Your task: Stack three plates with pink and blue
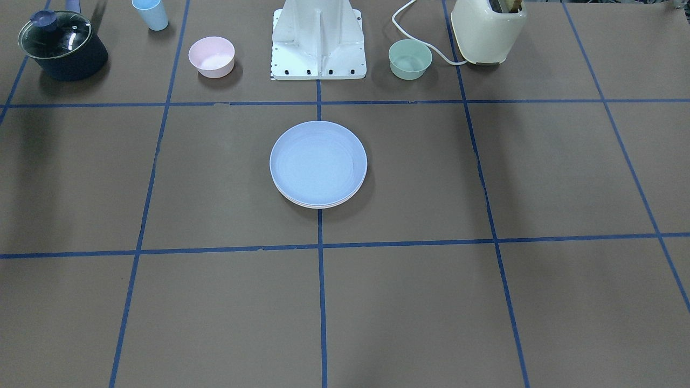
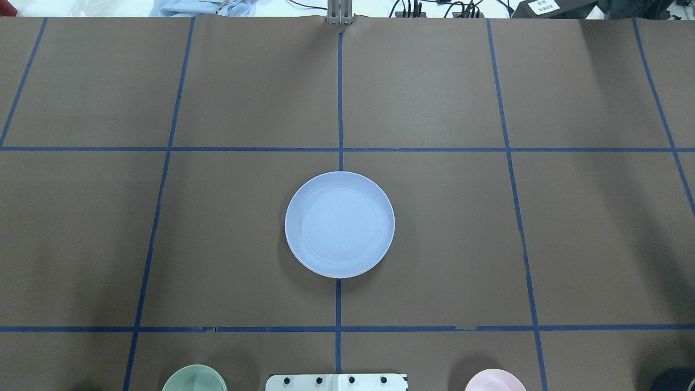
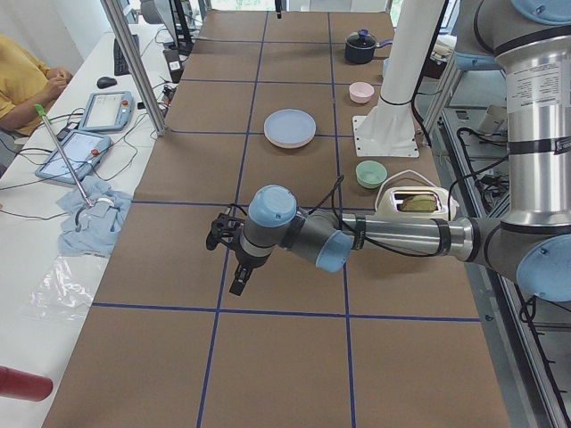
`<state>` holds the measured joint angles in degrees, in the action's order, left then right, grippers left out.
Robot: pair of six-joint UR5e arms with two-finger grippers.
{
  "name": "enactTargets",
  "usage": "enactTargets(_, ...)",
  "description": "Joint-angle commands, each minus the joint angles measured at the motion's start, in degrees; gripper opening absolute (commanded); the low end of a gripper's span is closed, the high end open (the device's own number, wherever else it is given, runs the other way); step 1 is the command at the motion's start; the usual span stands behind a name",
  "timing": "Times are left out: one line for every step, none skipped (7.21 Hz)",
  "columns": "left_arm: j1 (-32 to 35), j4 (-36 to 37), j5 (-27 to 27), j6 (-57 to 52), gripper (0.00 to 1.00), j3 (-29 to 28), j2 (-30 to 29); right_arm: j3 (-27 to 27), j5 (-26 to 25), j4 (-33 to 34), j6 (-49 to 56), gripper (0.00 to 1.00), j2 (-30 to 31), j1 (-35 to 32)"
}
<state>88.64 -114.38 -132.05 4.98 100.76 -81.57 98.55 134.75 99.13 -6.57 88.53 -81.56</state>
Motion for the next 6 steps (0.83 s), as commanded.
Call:
enactTargets(0.0,-0.2,0.1,-0.2,1.00,0.1,0.0,-0.6,0.1,0.0,-0.2,1.00,-0.2,0.0)
enactTargets(-0.1,-0.6,0.1,-0.1,1.00,0.4,-0.1,-0.3,0.2,0.0,-0.2,1.00,0.2,0.0)
enactTargets(-0.2,-0.6,0.1,-0.2,1.00,0.7,-0.3,-0.6,0.1,0.0,-0.2,1.00,0.2,0.0)
enactTargets(-0.2,-0.6,0.1,-0.2,1.00,0.5,-0.2,0.0,0.3,0.0,-0.1,1.00,2.2,-0.1)
enactTargets(-0.2,-0.3,0.2,-0.2,1.00,0.4,-0.1,0.6,0.7,0.0,-0.1,1.00,3.2,-0.3)
enactTargets(-0.2,-0.3,0.5,-0.2,1.00,-0.1,-0.3,0.6,0.7,0.0,-0.1,1.00,3.4,-0.5)
